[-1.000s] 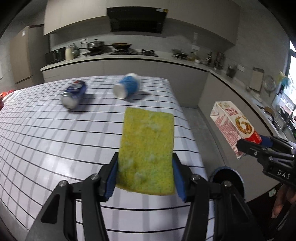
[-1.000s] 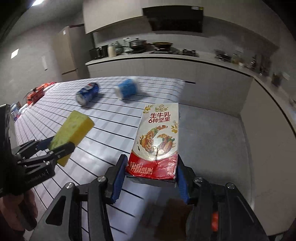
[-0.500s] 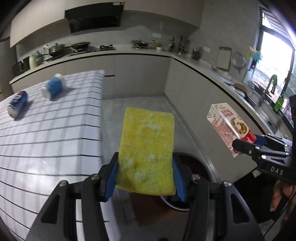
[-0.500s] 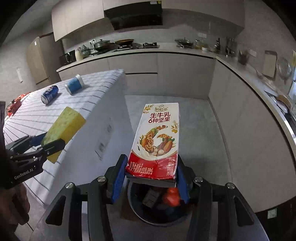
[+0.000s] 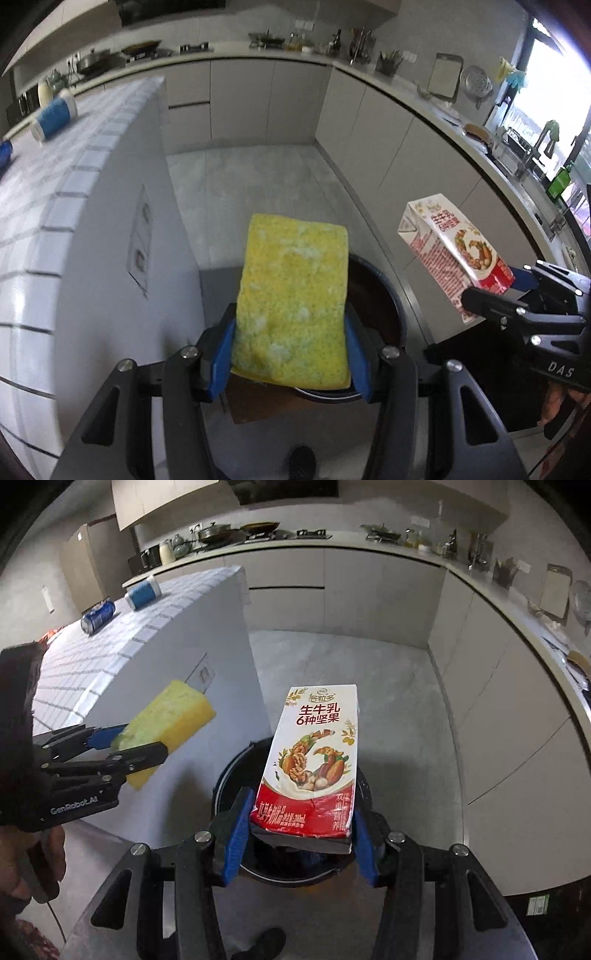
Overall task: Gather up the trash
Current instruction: 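Carry sponge and carton over the black bin, then open left tool to drop sponge while right tool drops carton into bin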
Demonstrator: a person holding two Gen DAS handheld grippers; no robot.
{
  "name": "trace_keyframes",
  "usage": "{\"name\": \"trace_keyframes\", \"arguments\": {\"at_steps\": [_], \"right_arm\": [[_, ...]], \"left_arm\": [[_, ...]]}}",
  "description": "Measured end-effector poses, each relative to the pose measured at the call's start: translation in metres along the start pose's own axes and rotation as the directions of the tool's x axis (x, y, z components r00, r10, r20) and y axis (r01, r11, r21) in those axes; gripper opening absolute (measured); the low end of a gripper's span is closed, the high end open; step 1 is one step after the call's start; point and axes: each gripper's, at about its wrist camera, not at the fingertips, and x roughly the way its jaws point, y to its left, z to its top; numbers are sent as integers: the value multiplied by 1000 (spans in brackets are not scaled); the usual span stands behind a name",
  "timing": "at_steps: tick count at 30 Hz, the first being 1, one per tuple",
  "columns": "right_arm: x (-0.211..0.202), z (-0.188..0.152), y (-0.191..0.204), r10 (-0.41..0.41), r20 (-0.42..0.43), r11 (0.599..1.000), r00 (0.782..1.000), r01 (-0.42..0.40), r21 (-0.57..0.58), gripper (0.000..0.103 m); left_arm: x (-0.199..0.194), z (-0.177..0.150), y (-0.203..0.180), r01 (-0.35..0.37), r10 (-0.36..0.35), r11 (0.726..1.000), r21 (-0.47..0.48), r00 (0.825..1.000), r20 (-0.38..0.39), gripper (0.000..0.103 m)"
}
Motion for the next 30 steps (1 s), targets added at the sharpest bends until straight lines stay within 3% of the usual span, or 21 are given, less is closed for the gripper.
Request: {"name": "trace_keyframes", "arguments": {"at_steps": [11, 14, 15, 16, 17, 19, 23, 30], "right_arm": [[69, -15, -20, 81, -143, 993, 986, -93, -74, 52], [94, -14, -19, 104, -196, 982, 975, -131, -132, 52], [101, -15, -19, 107, -213, 976, 971, -143, -165, 52], [113, -16, -19, 72, -233, 967, 970, -126, -222, 56], [120, -16, -21, 25, -233, 964, 972, -85, -250, 81], [125, -13, -34, 35, -217, 966, 975, -89, -244, 102], [117, -3, -63, -20, -176, 981, 984, -15, -194, 103], [107, 7, -77, -83, -141, 988, 986, 63, -139, 103]], "left_arm": [[63, -14, -19, -25, 20, 999, -36, 991, -131, 54], [78, -16, -13, 19, -33, 995, -101, 990, -137, 68], [80, -15, -8, 16, -34, 991, -132, 990, -138, 87], [79, -15, -2, 0, -20, 987, -160, 992, -122, 98], [76, -14, 2, -31, 13, 984, -173, 994, -104, 99], [73, -13, 8, -73, 57, 984, -164, 993, -104, 99], [62, -10, 9, -143, 132, 980, -135, 988, -84, 99], [43, 1, 7, -170, 167, 977, -133, 985, -32, 99]]}}
